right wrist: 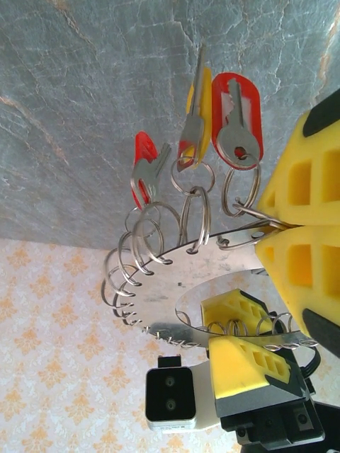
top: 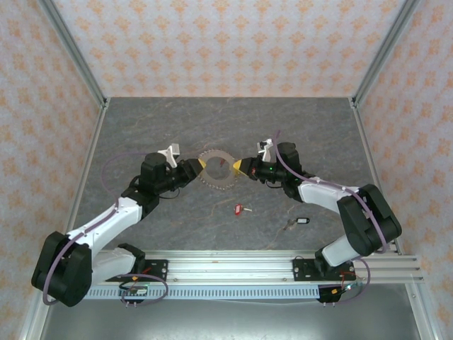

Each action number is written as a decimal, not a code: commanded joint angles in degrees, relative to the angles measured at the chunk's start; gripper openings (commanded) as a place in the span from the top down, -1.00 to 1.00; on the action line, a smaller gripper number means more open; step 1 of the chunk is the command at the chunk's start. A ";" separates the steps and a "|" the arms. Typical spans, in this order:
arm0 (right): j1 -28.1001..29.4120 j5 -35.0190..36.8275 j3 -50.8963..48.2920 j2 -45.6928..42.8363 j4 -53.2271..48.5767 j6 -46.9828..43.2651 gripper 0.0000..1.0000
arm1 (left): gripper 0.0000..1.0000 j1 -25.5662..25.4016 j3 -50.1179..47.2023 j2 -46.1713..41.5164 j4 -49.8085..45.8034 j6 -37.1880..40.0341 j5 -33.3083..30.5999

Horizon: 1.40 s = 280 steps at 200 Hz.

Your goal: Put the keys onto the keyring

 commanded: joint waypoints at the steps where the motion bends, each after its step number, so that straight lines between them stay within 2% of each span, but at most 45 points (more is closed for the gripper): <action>1: 0.57 -1.25 1.32 -2.35 3.04 -0.57 0.90 | 0.75 0.19 -0.38 -2.18 2.42 0.54 0.19; 26: 0.74 -0.68 1.06 -3.67 3.00 -0.63 0.83 | 1.00 0.21 -0.27 -3.44 2.38 1.25 0.18; 68: 0.94 -0.37 1.05 -5.90 2.26 -1.60 0.85 | 1.00 0.12 -0.02 -3.83 2.62 1.86 0.44; 79: 1.04 -0.41 1.23 -6.24 2.02 -1.77 0.87 | 0.56 -0.01 0.16 -3.59 2.18 2.12 0.55; 90: 1.01 -0.33 1.26 -6.73 1.91 -1.91 0.88 | 0.38 -0.13 0.31 -3.46 1.85 2.31 0.58; 103: 1.10 -0.20 1.23 -7.21 1.78 -2.04 0.90 | 0.07 -0.25 0.65 -3.35 0.79 2.58 0.39; 114: 1.24 -0.02 1.24 -7.60 1.77 -1.95 0.91 | -0.09 -0.47 1.25 -2.95 -0.57 3.39 0.36; 123: 1.32 0.11 1.28 -7.92 1.77 -1.95 0.92 | -0.31 -0.58 1.64 -2.69 -1.48 3.88 0.28; 145: 1.36 0.97 1.57 -9.11 0.30 -2.64 0.93 | -0.42 -0.75 2.28 -2.40 -3.42 4.95 -0.63; 165: 1.53 1.90 2.19 -10.21 -2.82 -4.25 0.93 | -0.36 -0.91 3.14 -1.93 -5.90 6.27 -1.18; 214: 2.42 4.63 3.70 -10.65 -8.69 -7.42 0.92 | 0.27 -2.41 3.81 -0.95 -4.26 6.70 -0.93; 234: 2.42 5.13 3.86 -10.25 -8.77 -7.41 0.92 | 0.39 -3.06 4.38 -0.39 -4.87 7.39 -1.14; 264: 2.46 4.95 4.21 -10.04 -8.56 -7.58 0.89 | 0.43 -3.39 4.26 0.51 -2.67 7.33 -0.08; 280: 2.47 5.23 4.32 -9.80 -8.42 -7.75 0.89 | 0.24 -3.50 4.44 1.15 -1.28 7.23 1.35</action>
